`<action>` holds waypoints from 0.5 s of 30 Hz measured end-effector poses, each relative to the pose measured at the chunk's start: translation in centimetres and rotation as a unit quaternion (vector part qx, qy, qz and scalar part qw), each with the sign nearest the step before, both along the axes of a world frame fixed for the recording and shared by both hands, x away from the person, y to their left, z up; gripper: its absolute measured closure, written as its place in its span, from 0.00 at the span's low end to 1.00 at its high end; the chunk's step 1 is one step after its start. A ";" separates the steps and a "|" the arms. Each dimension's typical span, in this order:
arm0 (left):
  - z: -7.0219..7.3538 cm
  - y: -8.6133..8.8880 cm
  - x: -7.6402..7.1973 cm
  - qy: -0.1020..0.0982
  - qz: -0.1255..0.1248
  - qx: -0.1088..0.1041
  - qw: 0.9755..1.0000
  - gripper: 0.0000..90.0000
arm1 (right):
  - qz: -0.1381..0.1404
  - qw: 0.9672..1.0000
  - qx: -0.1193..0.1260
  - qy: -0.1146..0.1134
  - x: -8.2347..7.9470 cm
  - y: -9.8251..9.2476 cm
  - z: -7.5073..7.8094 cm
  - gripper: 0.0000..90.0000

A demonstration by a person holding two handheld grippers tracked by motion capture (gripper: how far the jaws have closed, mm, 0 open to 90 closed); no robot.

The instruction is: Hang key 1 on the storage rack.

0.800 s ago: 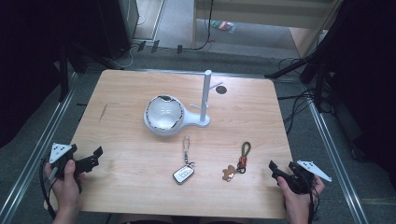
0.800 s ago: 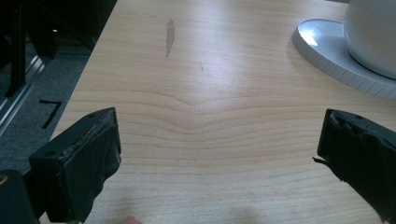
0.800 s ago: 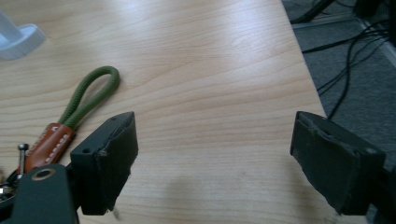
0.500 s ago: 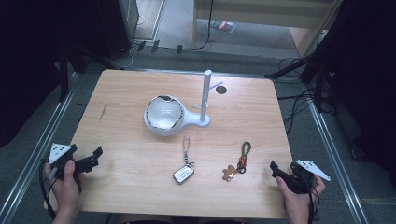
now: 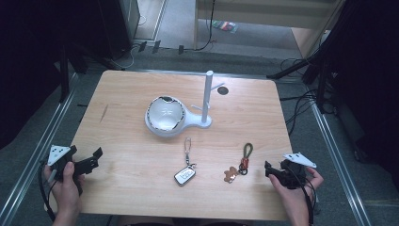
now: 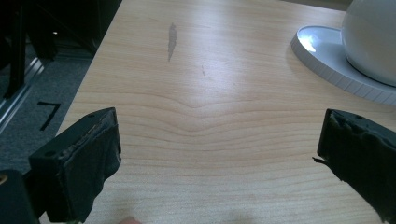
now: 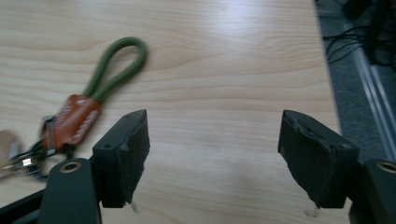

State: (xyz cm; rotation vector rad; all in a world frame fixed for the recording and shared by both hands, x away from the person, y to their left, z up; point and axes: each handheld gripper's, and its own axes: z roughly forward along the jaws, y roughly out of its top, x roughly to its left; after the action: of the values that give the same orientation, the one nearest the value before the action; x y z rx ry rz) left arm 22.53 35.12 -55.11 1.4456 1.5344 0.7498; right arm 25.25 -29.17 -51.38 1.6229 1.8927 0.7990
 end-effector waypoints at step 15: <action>0.0 0.0 0.1 0.001 0.002 -0.002 1.000 0.00 | 0.064 0.990 -0.070 0.105 2.3 4.1 1.3 0.37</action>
State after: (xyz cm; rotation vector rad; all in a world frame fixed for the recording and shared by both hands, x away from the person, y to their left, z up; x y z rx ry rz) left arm 22.61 35.11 -55.13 1.4404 1.5402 0.7475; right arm 27.54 -25.09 -50.10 1.5624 2.1658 0.5474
